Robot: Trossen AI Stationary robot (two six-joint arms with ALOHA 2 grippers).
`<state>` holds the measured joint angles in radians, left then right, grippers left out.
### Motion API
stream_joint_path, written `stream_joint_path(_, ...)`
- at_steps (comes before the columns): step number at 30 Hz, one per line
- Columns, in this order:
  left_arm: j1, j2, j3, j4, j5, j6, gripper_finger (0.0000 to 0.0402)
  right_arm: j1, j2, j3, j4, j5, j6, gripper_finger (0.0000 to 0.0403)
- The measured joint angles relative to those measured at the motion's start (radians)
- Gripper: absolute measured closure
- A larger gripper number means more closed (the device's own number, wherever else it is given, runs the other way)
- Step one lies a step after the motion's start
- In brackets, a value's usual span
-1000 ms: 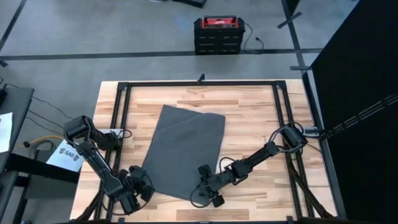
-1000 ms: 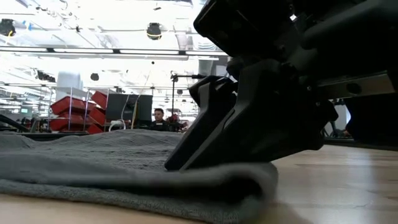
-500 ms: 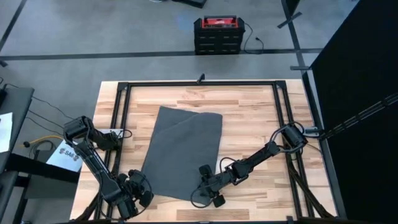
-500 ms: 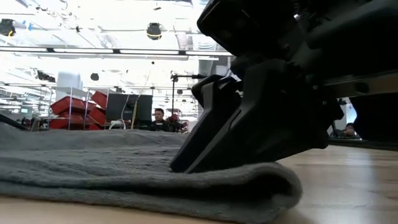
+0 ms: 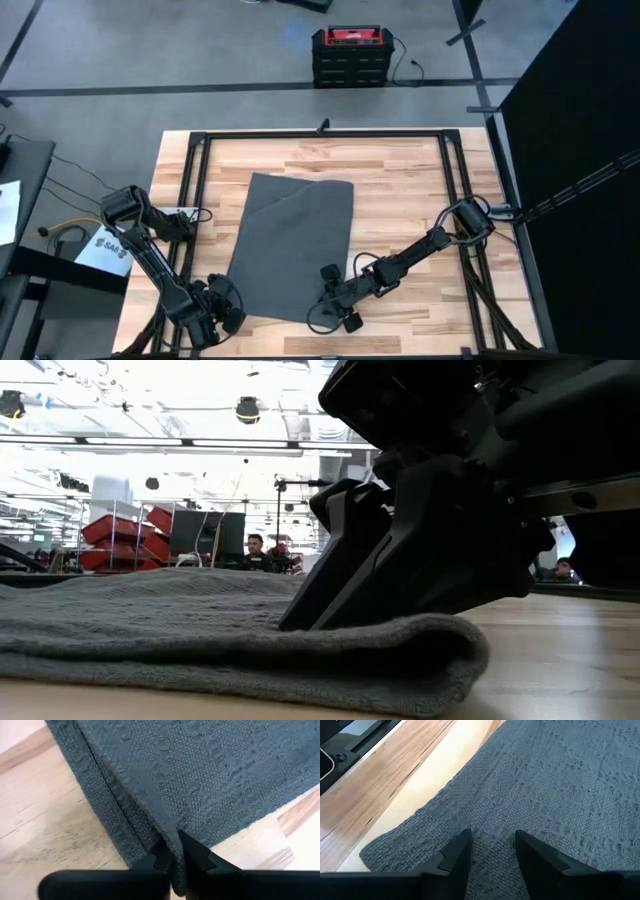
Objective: Roll towel
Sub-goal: Fold the gray towel
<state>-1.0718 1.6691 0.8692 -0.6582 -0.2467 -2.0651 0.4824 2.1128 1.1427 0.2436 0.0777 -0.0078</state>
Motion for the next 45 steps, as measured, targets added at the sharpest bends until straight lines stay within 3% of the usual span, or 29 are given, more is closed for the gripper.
stream_joint_path(10, 0.001, -0.001, 0.001, -0.008, 0.007, 0.004, 0.0315, 0.000, 0.000, 0.000, 0.002, 0.000, 0.000, 0.0262)
stream_joint_path(24, 0.000, -0.040, 0.117, -0.313, 0.107, -0.069, 0.0314, -0.002, 0.000, -0.001, 0.010, 0.002, 0.008, 0.0262)
stream_joint_path(35, -0.001, -0.042, 0.106, -0.239, 0.036, -0.082, 0.0315, 0.000, -0.044, -0.002, 0.018, 0.003, 0.007, 0.0262)
stream_joint_path(45, -0.001, -0.042, 0.034, -0.124, 0.059, -0.108, 0.0315, 0.011, -0.044, -0.002, 0.024, 0.003, 0.015, 0.0262)
